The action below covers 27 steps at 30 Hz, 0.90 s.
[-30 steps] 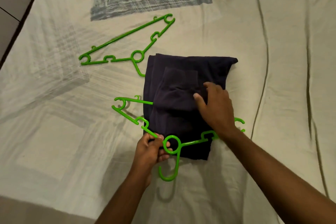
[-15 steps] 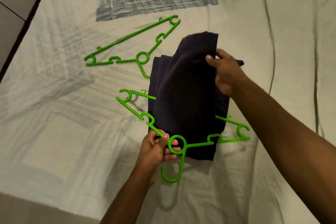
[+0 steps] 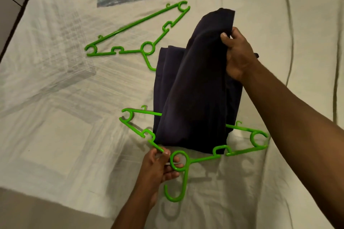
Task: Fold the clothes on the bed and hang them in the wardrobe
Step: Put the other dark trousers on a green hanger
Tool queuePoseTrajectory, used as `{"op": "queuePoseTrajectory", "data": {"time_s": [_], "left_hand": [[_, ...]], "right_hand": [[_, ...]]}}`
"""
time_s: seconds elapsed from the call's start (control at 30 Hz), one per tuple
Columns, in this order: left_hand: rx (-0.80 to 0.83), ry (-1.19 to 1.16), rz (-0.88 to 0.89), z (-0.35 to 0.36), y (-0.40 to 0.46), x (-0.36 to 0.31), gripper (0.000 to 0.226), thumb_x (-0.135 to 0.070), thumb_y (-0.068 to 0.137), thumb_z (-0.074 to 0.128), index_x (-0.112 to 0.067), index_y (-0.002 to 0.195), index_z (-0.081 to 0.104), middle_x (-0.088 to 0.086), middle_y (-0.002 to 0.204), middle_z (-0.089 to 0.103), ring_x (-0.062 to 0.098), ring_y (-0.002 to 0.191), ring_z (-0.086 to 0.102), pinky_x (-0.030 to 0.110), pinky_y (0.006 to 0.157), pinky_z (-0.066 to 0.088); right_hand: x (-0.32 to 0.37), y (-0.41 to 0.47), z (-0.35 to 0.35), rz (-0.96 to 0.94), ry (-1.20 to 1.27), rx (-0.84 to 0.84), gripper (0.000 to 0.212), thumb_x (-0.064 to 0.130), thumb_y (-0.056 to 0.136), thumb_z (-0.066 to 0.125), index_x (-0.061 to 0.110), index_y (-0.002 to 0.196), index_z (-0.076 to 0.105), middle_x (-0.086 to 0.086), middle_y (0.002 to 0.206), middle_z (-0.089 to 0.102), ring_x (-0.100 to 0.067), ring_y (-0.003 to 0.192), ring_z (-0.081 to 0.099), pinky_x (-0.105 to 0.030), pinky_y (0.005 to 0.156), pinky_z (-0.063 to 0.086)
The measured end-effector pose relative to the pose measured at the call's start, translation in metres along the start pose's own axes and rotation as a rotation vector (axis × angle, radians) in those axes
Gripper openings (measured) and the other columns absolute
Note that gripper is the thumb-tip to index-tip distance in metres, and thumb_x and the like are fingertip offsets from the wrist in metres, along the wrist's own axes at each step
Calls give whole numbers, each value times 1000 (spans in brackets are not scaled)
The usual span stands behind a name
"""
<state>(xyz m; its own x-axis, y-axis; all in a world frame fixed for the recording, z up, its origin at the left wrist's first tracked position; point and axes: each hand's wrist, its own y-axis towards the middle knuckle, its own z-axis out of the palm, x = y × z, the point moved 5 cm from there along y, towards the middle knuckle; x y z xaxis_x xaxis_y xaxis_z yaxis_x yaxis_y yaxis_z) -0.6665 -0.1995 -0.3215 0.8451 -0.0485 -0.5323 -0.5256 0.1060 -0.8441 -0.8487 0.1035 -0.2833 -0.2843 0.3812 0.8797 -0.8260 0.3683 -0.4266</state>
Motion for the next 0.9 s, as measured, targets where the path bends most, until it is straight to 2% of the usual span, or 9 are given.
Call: {"op": "queuePoseTrajectory", "data": {"time_s": [0.17,0.23,0.37,0.43,0.53,0.63,0.7,0.8,0.9], "left_hand": [[-30,15,-57,-11,-7,21,9,-11,102,51,-3,107,51,21,90,75,26,71,74,28,52,58],[-31,-9,-76,-10,-5,28,8,-10,102,52,-4,106,50,26,95,74,27,73,74,29,52,58],[-49,-24,-110,-7,-1,41,6,-11,102,52,-6,101,48,28,97,72,28,74,74,29,53,59],[-71,-30,-136,-5,-1,49,6,-11,102,52,-7,99,50,26,95,73,26,70,74,29,52,58],[-113,-8,-159,-5,-3,55,8,-11,101,54,-8,94,54,15,78,75,19,59,71,27,51,57],[-164,127,-134,-12,0,54,11,-9,98,57,-6,87,58,11,70,67,18,55,63,26,50,53],[-165,196,-131,-17,3,53,11,-11,96,59,-2,88,59,14,70,62,21,58,58,28,53,51],[-136,205,-180,-20,5,57,16,-12,96,58,-7,81,55,10,62,57,20,52,55,32,56,55],[-122,220,-205,-20,3,56,16,-13,96,58,-3,84,58,13,68,64,25,56,60,33,56,57]], "right_hand": [[-45,3,-42,155,-553,-300,33,23,99,57,14,130,53,-4,125,60,-20,110,59,-33,94,50],[-48,-7,-46,53,-812,-379,39,26,97,57,13,133,48,-7,129,57,-24,111,57,-34,93,46],[-51,-55,-20,-336,-1169,-389,44,26,94,56,12,135,45,-13,136,48,-34,119,51,-44,94,44],[-63,-96,3,-569,-1288,-254,37,24,92,56,13,127,52,-13,131,52,-35,114,52,-47,91,47],[-102,-173,34,-842,-1347,93,22,21,90,59,11,110,63,-11,114,61,-35,99,58,-44,80,47],[-158,-253,39,-845,-1398,534,23,34,96,54,14,107,60,-9,107,60,-30,93,56,-39,76,41],[-194,-290,24,-715,-1470,719,44,53,99,42,17,120,57,-10,124,57,-29,110,55,-42,90,41],[-230,-310,3,-650,-1616,764,54,53,89,55,15,128,58,-17,147,48,-32,138,44,-49,114,28],[-243,-314,6,-709,-1629,691,36,37,82,63,15,111,62,-19,142,54,-33,137,46,-49,120,21]]}}
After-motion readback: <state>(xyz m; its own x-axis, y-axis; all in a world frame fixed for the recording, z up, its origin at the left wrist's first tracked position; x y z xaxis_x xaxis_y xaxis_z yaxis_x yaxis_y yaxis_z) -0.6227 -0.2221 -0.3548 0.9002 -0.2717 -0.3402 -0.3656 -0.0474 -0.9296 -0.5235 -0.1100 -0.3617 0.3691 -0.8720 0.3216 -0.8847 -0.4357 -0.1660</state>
